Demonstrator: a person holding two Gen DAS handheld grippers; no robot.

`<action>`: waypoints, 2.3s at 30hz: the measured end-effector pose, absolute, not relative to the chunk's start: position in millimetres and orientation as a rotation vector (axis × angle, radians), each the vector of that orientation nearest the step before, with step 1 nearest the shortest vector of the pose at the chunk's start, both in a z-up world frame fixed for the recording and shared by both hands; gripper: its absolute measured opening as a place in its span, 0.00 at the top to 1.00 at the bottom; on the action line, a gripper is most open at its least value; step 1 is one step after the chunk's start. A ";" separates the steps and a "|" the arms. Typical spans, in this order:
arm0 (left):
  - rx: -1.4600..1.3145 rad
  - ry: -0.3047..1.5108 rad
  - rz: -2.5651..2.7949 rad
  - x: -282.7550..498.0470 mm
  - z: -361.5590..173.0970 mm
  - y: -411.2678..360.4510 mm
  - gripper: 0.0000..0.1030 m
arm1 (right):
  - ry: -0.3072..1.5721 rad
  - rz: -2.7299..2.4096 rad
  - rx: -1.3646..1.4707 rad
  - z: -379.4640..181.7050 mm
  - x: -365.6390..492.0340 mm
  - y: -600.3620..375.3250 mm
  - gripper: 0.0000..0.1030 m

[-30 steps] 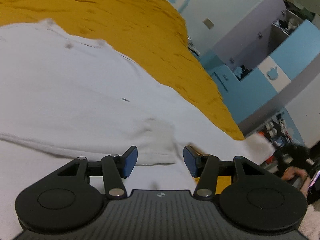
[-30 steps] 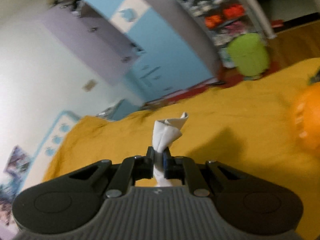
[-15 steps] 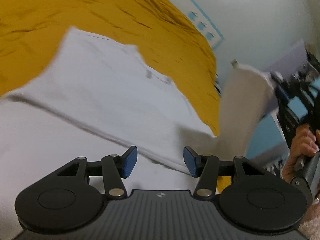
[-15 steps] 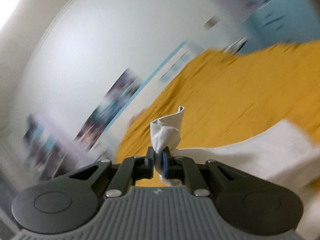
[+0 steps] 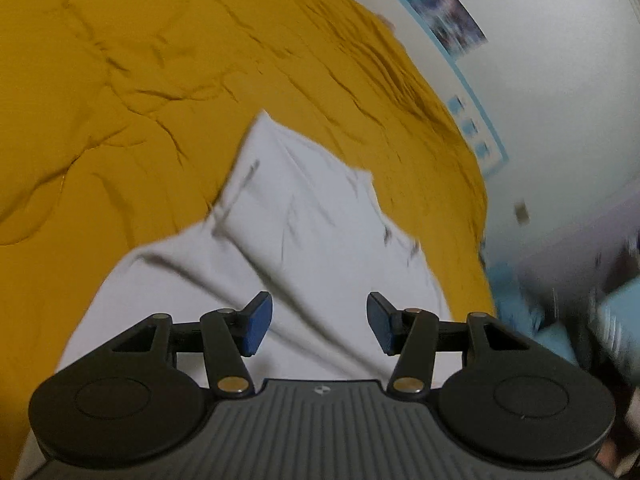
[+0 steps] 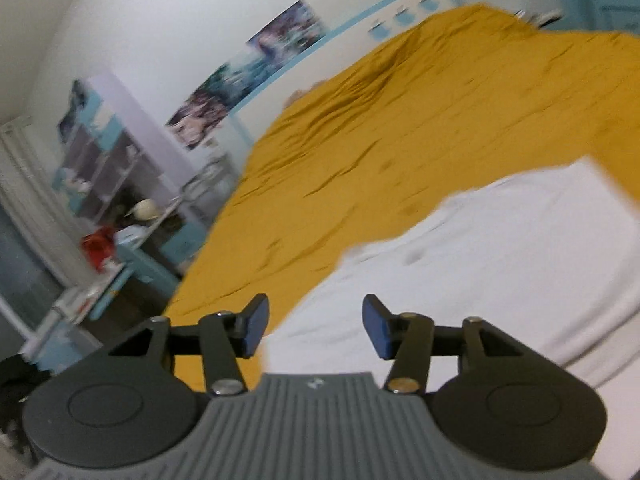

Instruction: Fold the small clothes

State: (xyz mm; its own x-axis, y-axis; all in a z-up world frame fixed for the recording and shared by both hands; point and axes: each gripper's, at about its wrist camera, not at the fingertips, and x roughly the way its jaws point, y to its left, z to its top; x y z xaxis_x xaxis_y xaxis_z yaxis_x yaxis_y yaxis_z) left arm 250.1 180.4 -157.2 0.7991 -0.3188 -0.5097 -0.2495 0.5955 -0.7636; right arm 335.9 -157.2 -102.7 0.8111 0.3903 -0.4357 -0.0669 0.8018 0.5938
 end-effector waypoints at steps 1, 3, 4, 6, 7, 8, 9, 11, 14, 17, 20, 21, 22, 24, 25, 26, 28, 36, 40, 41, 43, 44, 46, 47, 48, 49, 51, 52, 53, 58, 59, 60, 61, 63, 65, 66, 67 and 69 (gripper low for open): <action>-0.980 0.658 -0.040 255.3 -160.3 183.5 0.41 | 0.572 0.218 0.558 -103.2 332.7 -178.0 0.46; -1.015 0.649 -0.029 264.7 -165.6 185.8 0.41 | 0.584 0.111 0.471 -107.0 327.4 -213.6 0.45; -1.023 0.663 -0.022 272.4 -169.2 185.8 0.41 | 0.593 0.063 0.438 -114.7 318.8 -237.1 0.44; -1.056 0.702 0.004 285.0 -179.9 185.8 0.41 | 0.609 0.010 0.410 -124.6 311.4 -266.0 0.44; -1.065 0.716 0.032 289.0 -185.2 185.3 0.41 | 0.620 -0.018 0.393 -129.4 305.3 -278.4 0.45; -1.058 0.723 0.053 290.7 -188.0 185.0 0.41 | 0.631 -0.046 0.350 -135.7 297.2 -289.5 0.45; -1.044 0.731 0.072 293.8 -191.2 184.5 0.41 | 0.639 -0.075 0.288 -140.3 293.2 -291.6 0.45; -1.039 0.743 0.095 295.7 -195.5 184.0 0.41 | 0.652 -0.117 0.148 -151.8 287.2 -291.2 0.45; -1.070 0.737 0.121 297.7 -202.3 186.2 0.41 | 0.682 -0.139 -0.007 -169.6 292.8 -301.7 0.51; -1.074 0.722 0.125 299.9 -203.7 187.7 0.41 | 0.705 -0.138 -0.105 -184.5 309.9 -300.7 0.57; -1.068 0.708 0.108 302.4 -204.0 185.4 0.53 | 0.733 -0.105 -0.154 -197.9 328.1 -294.2 0.59; -1.063 0.703 0.100 302.5 -204.1 185.2 0.60 | 0.747 -0.094 -0.175 -202.3 332.7 -293.0 0.60; -1.063 0.702 0.093 302.5 -205.1 185.2 0.64 | 0.750 -0.089 -0.192 -202.9 332.0 -287.3 0.60; -1.061 0.705 0.091 302.8 -206.0 184.5 0.69 | 0.738 -0.076 -0.238 -206.8 334.6 -278.3 0.60; -1.058 0.704 0.092 303.0 -205.8 184.2 0.70 | 0.717 -0.069 -0.279 -208.3 336.4 -274.7 0.60; -1.057 0.703 0.093 302.6 -205.7 184.0 0.71 | 0.694 -0.056 -0.330 -210.2 337.5 -270.6 0.60; -1.050 0.703 0.092 302.3 -205.5 184.1 0.73 | 0.671 -0.041 -0.403 -210.3 337.8 -263.7 0.60; -0.922 0.633 0.028 284.8 -180.4 177.4 0.92 | 0.633 -0.051 -0.314 -192.9 330.7 -279.7 1.00; -0.869 0.727 0.061 285.6 -193.0 172.2 0.92 | 0.698 -0.050 -0.304 -209.7 337.5 -286.6 1.00; -0.878 0.747 0.068 285.9 -200.2 172.0 0.92 | 0.715 -0.053 -0.293 -214.9 340.1 -288.2 1.00; -0.881 0.757 0.068 286.0 -206.1 172.7 0.91 | 0.726 -0.057 -0.289 -221.1 343.3 -288.6 0.99; -0.882 0.760 0.063 285.8 -205.0 174.2 0.88 | 0.727 -0.056 -0.290 -221.1 343.5 -287.9 0.98; -0.891 0.772 0.074 282.4 -200.4 178.4 0.81 | 0.716 -0.068 -0.287 -217.4 341.4 -289.1 0.93; -0.906 0.789 0.075 279.9 -198.1 180.5 0.78 | 0.722 -0.072 -0.279 -216.3 340.5 -291.1 0.89; -0.925 0.813 0.075 276.0 -194.7 183.1 0.77 | 0.729 -0.077 -0.259 -213.9 339.8 -294.4 0.88; -0.928 0.823 0.079 271.6 -190.7 184.3 0.77 | 0.736 -0.089 -0.219 -209.0 337.7 -299.3 0.85; -0.907 0.817 0.086 260.6 -179.0 186.0 0.72 | 0.716 -0.112 -0.130 -197.0 329.9 -307.9 0.82; -0.889 0.799 0.089 255.4 -171.4 187.1 0.70 | 0.699 -0.110 -0.097 -191.6 326.3 -310.2 0.82; -0.874 0.778 0.087 256.2 -165.5 183.8 0.69 | 0.674 -0.100 -0.063 -184.8 323.4 -310.8 0.82; -0.790 0.723 0.046 274.9 -146.1 174.9 0.56 | 0.576 0.003 0.030 -160.5 328.4 -291.3 0.81; -0.778 0.730 0.040 282.8 -147.3 172.3 0.53 | 0.581 0.023 0.033 -160.6 333.3 -285.7 0.80; -0.765 0.739 0.035 289.9 -150.5 169.2 0.53 | 0.593 0.035 0.039 -161.8 338.4 -280.3 0.80; -0.752 0.755 0.035 297.0 -154.0 166.6 0.53 | 0.614 0.057 0.054 -165.2 344.4 -275.0 0.80; -0.720 0.786 0.050 307.0 -164.5 163.0 0.53 | 0.657 0.089 0.091 -175.5 352.9 -269.4 0.80; -0.672 0.799 0.084 312.1 -174.2 160.2 0.55 | 0.691 0.117 0.141 -187.4 358.3 -270.9 0.81; -0.653 0.800 0.089 313.6 -178.4 159.3 0.55 | 0.714 0.112 0.158 -194.1 361.2 -272.2 0.81; -0.638 0.806 0.080 315.4 -182.1 158.8 0.55 | 0.732 0.086 0.151 -200.4 364.0 -274.0 0.81; -0.632 0.805 0.069 316.2 -185.8 160.3 0.56 | 0.756 0.027 0.130 -209.6 367.1 -278.2 0.82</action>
State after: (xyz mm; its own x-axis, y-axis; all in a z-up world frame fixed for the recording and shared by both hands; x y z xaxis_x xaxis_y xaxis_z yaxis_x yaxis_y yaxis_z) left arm 316.2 160.3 -185.8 0.7010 -0.1752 -0.6914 -0.2909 0.8148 -0.5014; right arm 367.1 -278.2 -209.6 0.7274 0.0713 -0.6824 0.0224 0.9916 0.1275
